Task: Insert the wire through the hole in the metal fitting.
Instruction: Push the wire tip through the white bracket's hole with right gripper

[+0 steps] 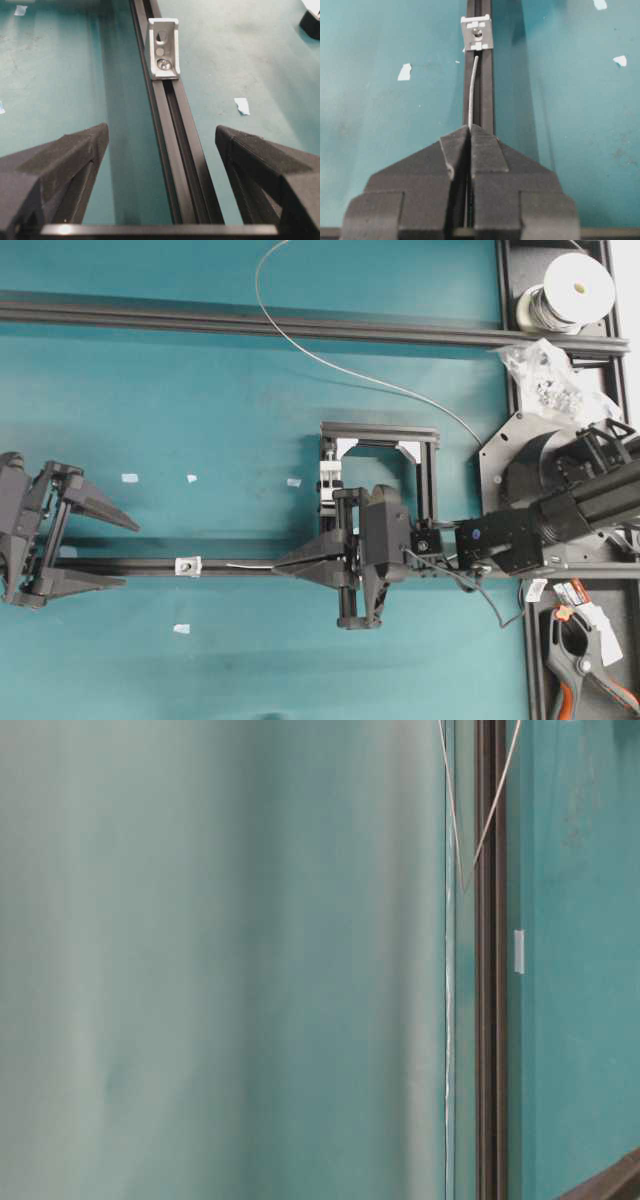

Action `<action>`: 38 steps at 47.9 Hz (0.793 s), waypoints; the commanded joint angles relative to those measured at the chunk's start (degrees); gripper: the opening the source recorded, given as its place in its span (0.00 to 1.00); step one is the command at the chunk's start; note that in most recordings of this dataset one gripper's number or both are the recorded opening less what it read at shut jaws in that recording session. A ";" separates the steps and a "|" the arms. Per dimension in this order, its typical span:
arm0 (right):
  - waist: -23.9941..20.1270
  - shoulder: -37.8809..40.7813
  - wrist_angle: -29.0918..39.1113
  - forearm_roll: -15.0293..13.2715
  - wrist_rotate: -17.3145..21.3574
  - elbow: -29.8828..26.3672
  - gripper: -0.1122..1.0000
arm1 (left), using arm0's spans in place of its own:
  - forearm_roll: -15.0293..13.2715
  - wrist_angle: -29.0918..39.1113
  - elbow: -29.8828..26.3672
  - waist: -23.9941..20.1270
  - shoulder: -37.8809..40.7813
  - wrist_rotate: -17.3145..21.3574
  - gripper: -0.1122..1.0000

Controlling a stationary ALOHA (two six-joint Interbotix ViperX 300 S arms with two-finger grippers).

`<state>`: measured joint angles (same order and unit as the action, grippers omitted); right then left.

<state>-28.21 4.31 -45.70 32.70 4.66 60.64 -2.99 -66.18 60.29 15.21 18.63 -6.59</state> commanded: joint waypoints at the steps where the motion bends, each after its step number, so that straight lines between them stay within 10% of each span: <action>1: -0.35 -0.44 0.62 0.09 -0.09 -1.14 0.10 | -0.18 -0.53 -0.53 0.26 -0.79 0.00 0.76; 38: -0.35 1.05 1.85 0.00 -0.26 -3.60 0.10 | -0.18 -0.09 -0.62 0.26 -1.05 0.00 0.76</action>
<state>-28.21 5.54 -43.51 32.70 4.48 58.18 -3.08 -66.01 60.12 15.21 18.63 -6.68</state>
